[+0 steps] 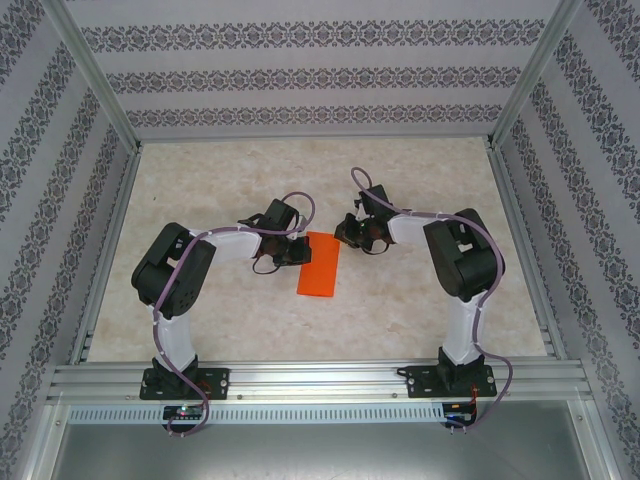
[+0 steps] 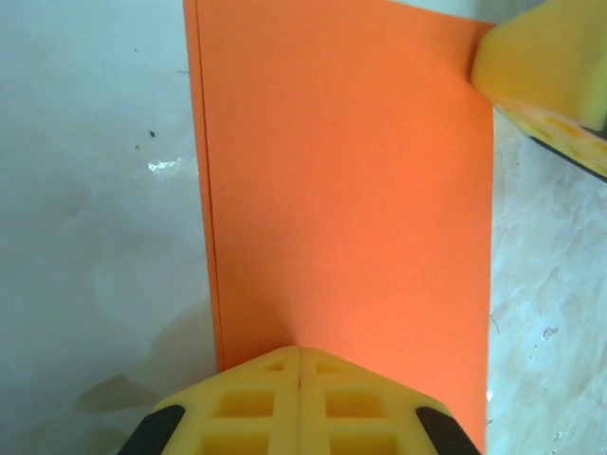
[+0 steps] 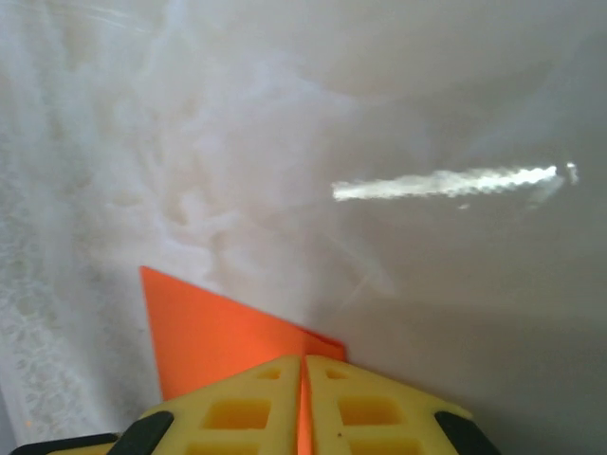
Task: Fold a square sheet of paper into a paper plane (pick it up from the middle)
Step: Fold the square sheet of paper in half at the center of the table.
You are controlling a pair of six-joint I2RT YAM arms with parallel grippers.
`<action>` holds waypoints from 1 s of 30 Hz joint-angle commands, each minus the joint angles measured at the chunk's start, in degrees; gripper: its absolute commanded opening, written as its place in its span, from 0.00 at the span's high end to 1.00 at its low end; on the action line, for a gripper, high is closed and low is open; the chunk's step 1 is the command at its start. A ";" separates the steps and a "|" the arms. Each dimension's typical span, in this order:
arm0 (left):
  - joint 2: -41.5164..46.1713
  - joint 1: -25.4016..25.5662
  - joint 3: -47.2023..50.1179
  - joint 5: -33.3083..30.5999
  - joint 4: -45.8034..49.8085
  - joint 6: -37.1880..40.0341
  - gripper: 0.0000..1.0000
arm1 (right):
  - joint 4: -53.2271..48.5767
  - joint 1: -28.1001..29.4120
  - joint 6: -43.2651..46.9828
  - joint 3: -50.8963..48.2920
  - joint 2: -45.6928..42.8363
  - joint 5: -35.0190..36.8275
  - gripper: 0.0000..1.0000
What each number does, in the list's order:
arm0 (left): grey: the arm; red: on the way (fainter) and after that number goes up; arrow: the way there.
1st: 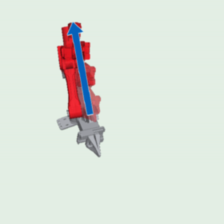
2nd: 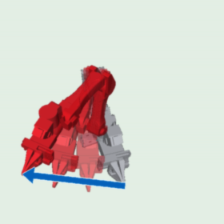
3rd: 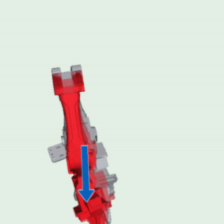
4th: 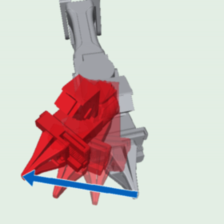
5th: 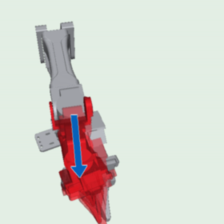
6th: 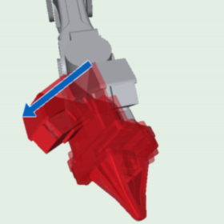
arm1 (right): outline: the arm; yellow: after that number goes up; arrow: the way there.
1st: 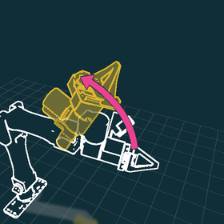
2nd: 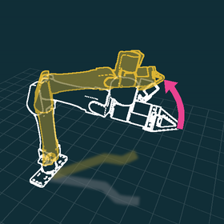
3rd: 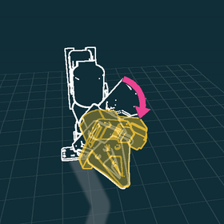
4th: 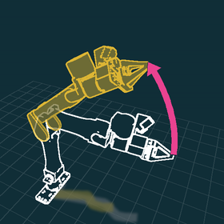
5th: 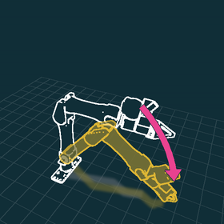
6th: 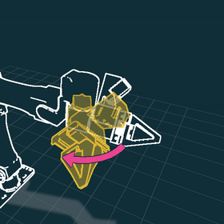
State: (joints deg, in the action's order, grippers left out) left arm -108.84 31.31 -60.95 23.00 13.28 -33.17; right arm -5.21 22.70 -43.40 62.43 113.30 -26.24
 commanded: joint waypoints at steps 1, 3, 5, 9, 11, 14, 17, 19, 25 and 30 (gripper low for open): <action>-2.60 1.05 1.01 -2.91 5.79 1.80 1.00 | -1.61 0.07 0.65 0.98 1.02 1.09 0.88; -2.46 1.09 0.98 -2.93 5.88 1.94 1.00 | -3.07 0.07 1.00 1.49 0.01 2.05 0.88; -2.43 1.10 0.83 -2.97 6.10 2.11 1.00 | -3.94 -0.01 1.27 2.07 -1.78 2.51 0.88; -2.35 1.05 0.79 -3.19 6.40 2.36 1.00 | -3.99 0.06 1.47 3.80 -4.32 0.23 0.88; -2.49 1.05 0.61 -3.20 6.41 2.43 1.00 | -3.64 0.07 1.41 4.88 -4.20 -1.20 0.88; -2.43 1.04 0.46 -3.22 6.52 2.41 1.00 | -3.80 0.00 1.42 5.83 -2.82 -1.39 0.88; -2.43 1.06 0.23 -3.18 6.50 2.41 1.00 | -3.70 -0.11 1.05 6.12 -0.53 -1.03 0.88; -2.43 1.04 0.29 -3.16 6.41 2.41 1.00 | -3.86 -0.07 0.82 5.97 0.73 0.09 0.88; -2.28 1.05 0.40 -3.35 6.68 2.49 1.00 | -3.92 -0.10 0.00 5.56 4.35 1.26 0.88; -2.38 1.02 0.98 -3.49 6.37 2.36 1.00 | -3.97 -0.64 0.03 5.26 2.32 1.10 0.88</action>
State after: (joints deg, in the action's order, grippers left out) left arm -108.88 31.57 -61.41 22.33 14.06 -31.90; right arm -8.36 22.09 -43.53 67.79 116.40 -26.65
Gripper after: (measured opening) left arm 0.066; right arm 0.121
